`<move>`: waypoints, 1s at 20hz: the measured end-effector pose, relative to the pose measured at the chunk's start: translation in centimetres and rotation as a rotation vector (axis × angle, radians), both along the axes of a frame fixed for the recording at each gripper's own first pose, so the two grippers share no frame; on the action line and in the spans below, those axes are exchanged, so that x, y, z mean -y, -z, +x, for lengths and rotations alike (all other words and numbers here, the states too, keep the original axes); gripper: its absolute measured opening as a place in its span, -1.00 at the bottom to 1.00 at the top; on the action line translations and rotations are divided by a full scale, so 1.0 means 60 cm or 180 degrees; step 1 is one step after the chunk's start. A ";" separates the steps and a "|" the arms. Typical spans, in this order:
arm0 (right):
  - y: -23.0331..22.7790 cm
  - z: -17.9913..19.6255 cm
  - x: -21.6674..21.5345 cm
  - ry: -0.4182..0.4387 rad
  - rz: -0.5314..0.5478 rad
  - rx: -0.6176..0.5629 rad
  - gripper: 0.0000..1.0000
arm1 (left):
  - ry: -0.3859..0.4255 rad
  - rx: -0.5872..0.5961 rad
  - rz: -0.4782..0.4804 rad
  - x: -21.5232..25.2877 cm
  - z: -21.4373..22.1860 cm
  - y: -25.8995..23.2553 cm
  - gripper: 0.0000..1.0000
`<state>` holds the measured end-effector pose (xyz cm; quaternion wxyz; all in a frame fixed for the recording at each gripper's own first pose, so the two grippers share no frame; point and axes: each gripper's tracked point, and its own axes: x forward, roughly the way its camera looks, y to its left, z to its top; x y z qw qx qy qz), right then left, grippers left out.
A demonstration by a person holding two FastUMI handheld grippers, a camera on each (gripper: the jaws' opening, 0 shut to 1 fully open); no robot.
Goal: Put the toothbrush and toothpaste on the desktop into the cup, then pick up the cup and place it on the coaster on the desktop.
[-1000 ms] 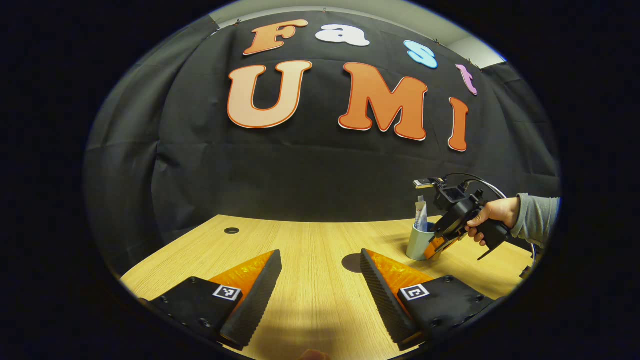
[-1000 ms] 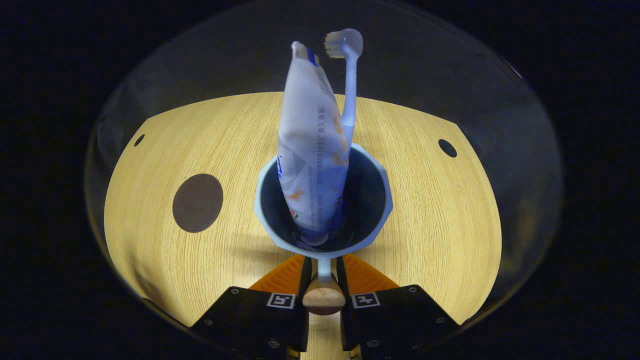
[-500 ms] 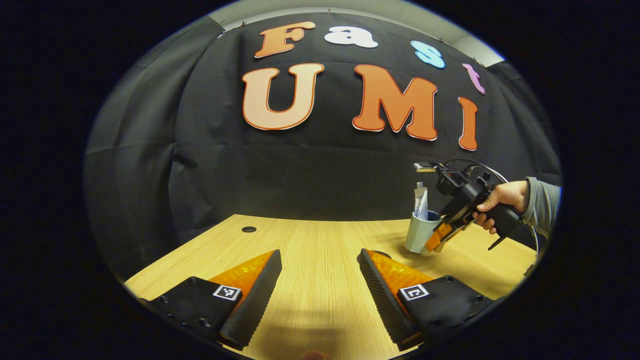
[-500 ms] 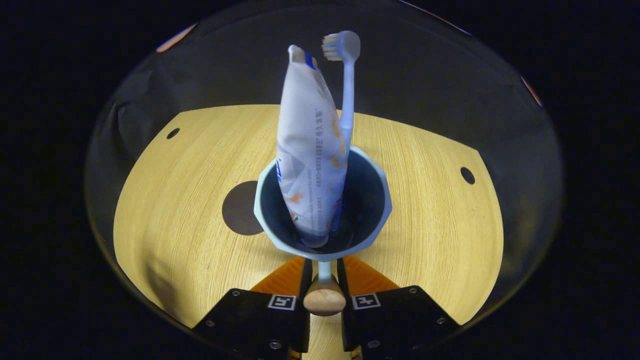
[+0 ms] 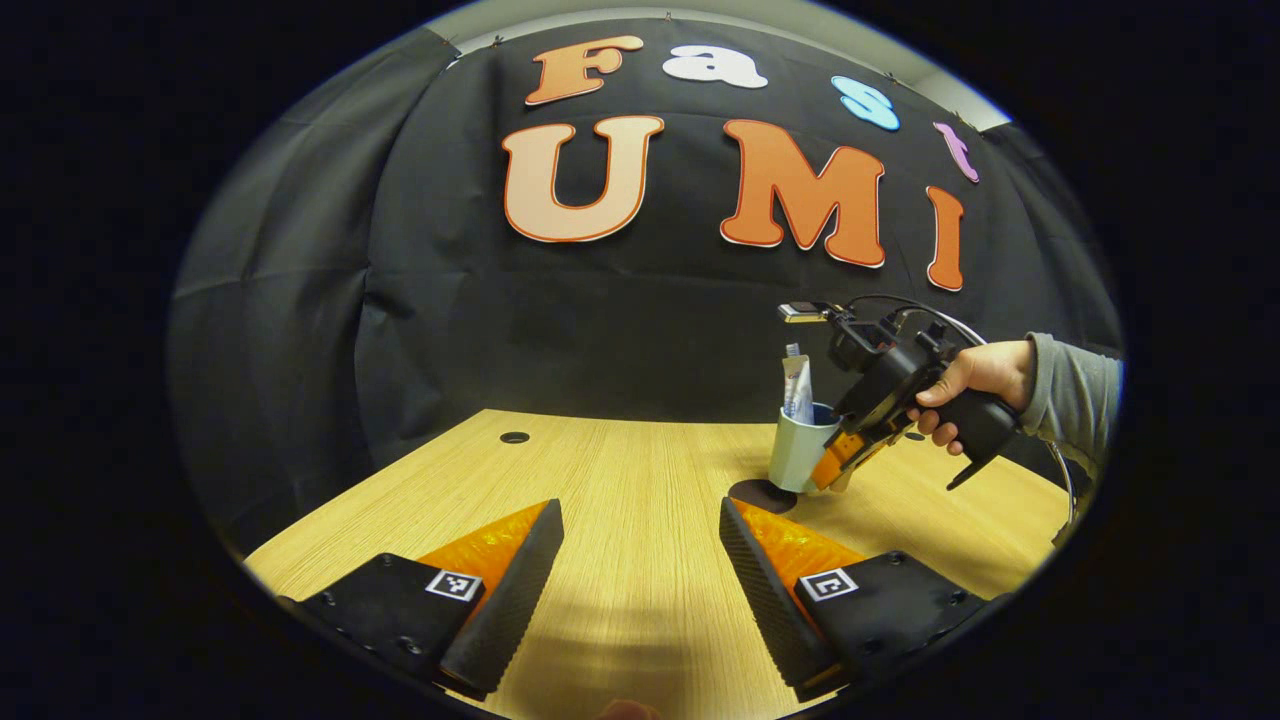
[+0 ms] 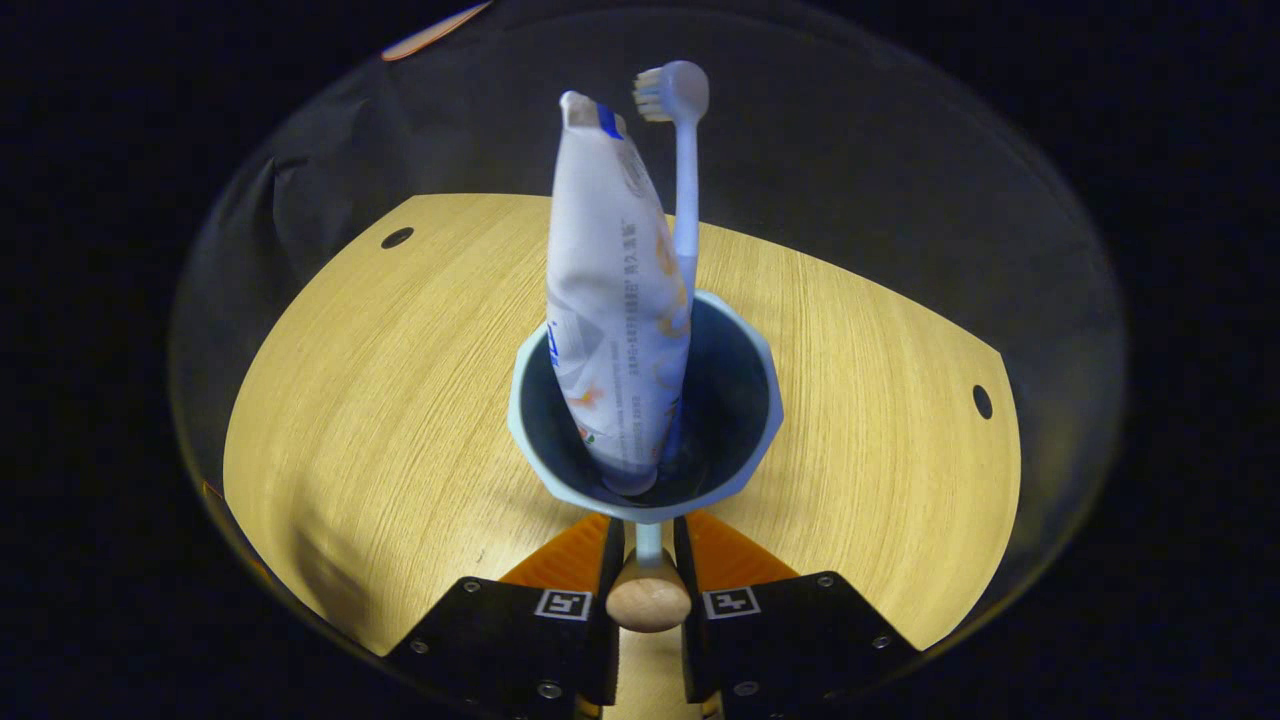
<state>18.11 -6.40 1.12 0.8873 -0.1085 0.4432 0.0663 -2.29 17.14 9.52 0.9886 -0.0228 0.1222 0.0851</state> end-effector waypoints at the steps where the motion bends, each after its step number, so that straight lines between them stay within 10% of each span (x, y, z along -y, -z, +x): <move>1: 0.000 -0.001 -0.002 -0.0039 -0.0008 -0.0008 -0.48 | 0.0001 -0.0004 -0.0001 0.000 -0.002 0.001 0.98; 13: 0.005 -0.007 -0.006 -0.0147 -0.0047 -0.0139 -0.57 | -0.0008 -0.0053 -0.0023 -0.003 -0.025 0.026 0.99; 20: -0.068 -0.022 -0.017 -0.0304 0.0100 0.0402 -0.12 | 0.0027 -0.0047 0.0055 0.014 -0.036 0.009 0.98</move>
